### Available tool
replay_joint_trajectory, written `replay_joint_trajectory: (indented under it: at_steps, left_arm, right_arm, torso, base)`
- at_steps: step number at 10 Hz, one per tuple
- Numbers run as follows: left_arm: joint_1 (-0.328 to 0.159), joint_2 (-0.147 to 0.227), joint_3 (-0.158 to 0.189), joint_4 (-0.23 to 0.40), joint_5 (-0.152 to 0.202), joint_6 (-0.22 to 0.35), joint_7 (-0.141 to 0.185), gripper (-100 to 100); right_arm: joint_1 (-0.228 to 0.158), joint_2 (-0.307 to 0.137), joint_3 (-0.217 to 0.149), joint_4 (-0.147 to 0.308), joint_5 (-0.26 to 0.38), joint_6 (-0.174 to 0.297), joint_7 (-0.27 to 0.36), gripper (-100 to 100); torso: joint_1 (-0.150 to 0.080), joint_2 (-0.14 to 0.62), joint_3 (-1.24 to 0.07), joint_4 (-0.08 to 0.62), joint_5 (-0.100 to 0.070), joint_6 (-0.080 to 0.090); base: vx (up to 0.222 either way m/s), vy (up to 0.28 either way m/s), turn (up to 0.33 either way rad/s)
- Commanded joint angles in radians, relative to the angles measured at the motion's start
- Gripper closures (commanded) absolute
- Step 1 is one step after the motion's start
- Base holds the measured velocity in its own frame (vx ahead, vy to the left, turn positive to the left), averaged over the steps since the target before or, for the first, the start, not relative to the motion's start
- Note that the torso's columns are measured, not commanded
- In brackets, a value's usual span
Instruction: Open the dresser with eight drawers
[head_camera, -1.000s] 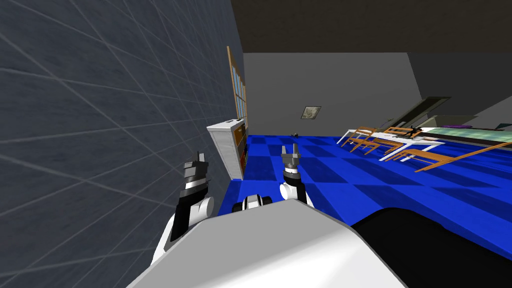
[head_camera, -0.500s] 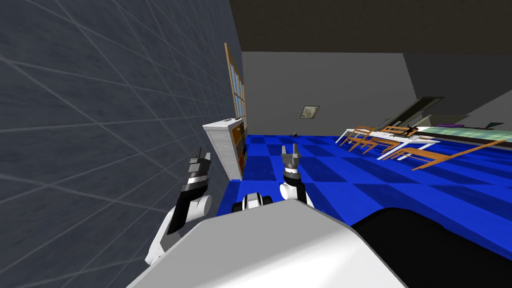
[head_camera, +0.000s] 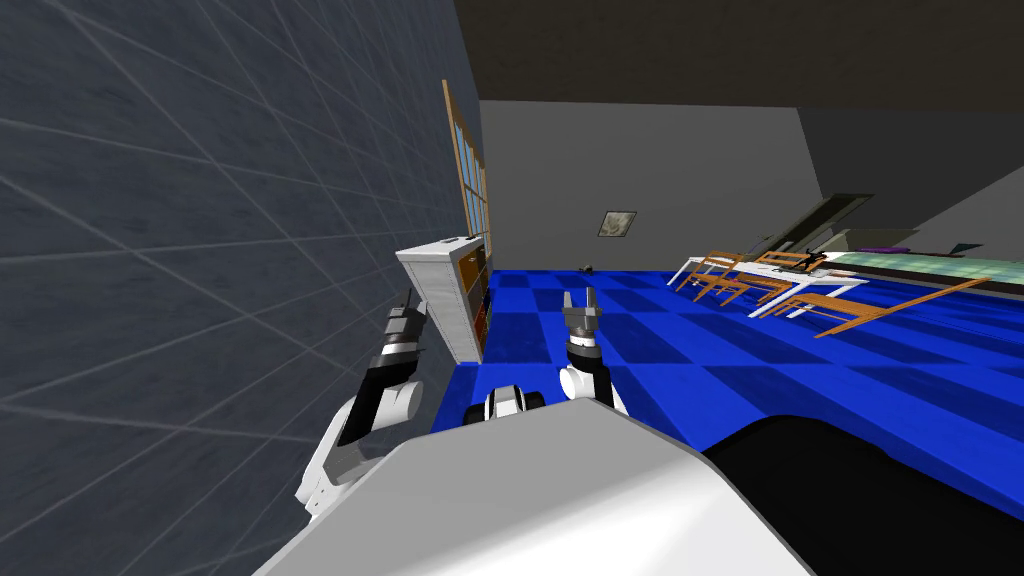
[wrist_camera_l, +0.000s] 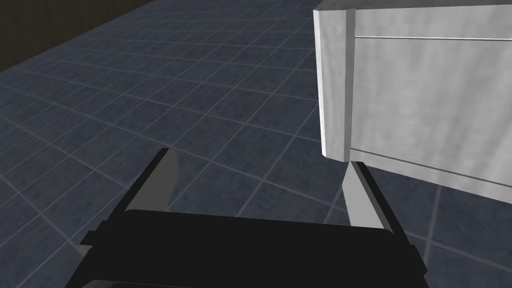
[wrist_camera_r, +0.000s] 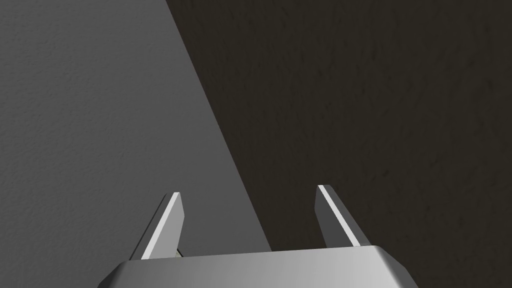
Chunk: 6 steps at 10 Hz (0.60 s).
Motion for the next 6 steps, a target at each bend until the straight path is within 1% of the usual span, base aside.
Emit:
replay_joint_trajectory:
  at_steps: [1,2,3,4,6]
  left_arm:
    - [-0.034,0.018,0.002,0.0,0.006,0.071,0.009,-100]
    - [-0.068,0.029,0.002,0.001,0.01,0.105,0.017,-100]
    - [-0.068,0.029,0.002,0.001,0.01,0.131,0.017,-100]
    - [-0.104,0.038,0.003,0.002,0.015,0.158,0.025,-100]
    - [-0.104,0.038,0.003,0.002,0.015,0.194,0.025,-100]
  right_arm:
    - [0.0,0.0,0.0,0.0,0.0,0.0,0.0,0]
    - [0.0,0.0,0.0,0.0,0.0,0.0,0.0,0]
    - [0.0,0.0,0.0,0.0,0.0,0.0,0.0,0]
    - [0.0,0.0,0.0,0.0,0.0,0.0,0.0,0]
    - [0.0,0.0,0.0,0.0,0.0,0.0,0.0,0]
  torso:
    - [0.0,-0.001,0.0,0.0,0.0,0.0]
    - [0.0,-0.001,0.0,0.0,0.0,0.0]
    - [0.0,-0.001,-0.001,0.0,0.0,0.0]
    - [0.0,-0.001,-0.001,0.0,0.0,0.0]
    - [0.0,-0.001,-0.001,0.0,0.0,0.0]
  base:
    - [0.034,-0.023,-0.021]
    - [0.044,-0.019,-0.034]
    - [0.043,-0.018,-0.024]
    - [0.05,-0.035,-0.042]
    - [0.034,-0.018,-0.011]
